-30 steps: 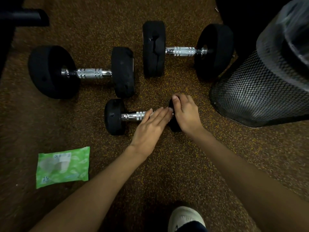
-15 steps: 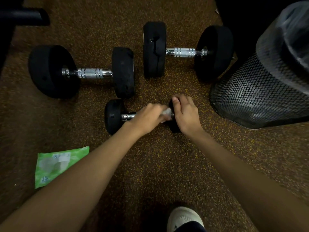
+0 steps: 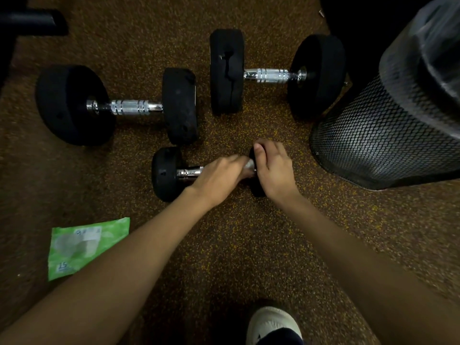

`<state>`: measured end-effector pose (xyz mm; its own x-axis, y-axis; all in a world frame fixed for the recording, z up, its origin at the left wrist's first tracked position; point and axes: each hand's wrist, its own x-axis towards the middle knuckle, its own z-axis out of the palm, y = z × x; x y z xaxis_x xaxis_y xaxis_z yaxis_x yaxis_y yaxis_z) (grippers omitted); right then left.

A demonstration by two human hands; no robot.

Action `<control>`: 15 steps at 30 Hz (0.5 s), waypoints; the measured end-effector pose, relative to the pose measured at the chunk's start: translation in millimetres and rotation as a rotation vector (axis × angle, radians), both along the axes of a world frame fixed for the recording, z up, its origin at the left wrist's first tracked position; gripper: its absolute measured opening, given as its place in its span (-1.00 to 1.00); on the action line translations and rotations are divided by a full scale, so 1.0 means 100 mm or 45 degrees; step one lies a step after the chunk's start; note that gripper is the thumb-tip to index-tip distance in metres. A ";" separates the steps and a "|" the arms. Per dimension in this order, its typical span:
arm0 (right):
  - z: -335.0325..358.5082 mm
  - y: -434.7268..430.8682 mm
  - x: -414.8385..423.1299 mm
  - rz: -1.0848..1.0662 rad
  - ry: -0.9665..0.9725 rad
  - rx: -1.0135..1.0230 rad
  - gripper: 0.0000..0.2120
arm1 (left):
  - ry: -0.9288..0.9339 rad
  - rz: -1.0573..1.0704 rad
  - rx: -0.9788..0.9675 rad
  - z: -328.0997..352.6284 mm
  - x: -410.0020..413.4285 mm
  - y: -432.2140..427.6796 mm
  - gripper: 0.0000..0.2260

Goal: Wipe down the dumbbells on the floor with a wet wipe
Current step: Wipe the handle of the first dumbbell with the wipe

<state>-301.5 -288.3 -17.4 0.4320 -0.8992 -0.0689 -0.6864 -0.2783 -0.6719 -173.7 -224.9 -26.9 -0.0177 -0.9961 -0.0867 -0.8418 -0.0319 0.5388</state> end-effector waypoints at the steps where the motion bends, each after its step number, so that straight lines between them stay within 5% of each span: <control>1: 0.00 0.00 0.00 -0.006 0.002 0.004 -0.70 | 0.051 0.034 0.088 0.05 0.02 -0.06 -0.79; 6: 0.00 -0.01 0.01 -0.011 0.002 0.007 -0.71 | -0.055 0.134 0.314 0.13 -0.02 -0.22 -0.66; 11: -0.01 0.01 -0.01 -0.002 -0.030 -0.017 -0.70 | -0.207 0.015 -0.071 -0.03 -0.12 0.04 -0.76; 15: 0.00 0.04 -0.03 0.017 -0.036 -0.015 -0.67 | -0.323 -0.066 -0.181 -0.21 -0.08 0.23 -0.64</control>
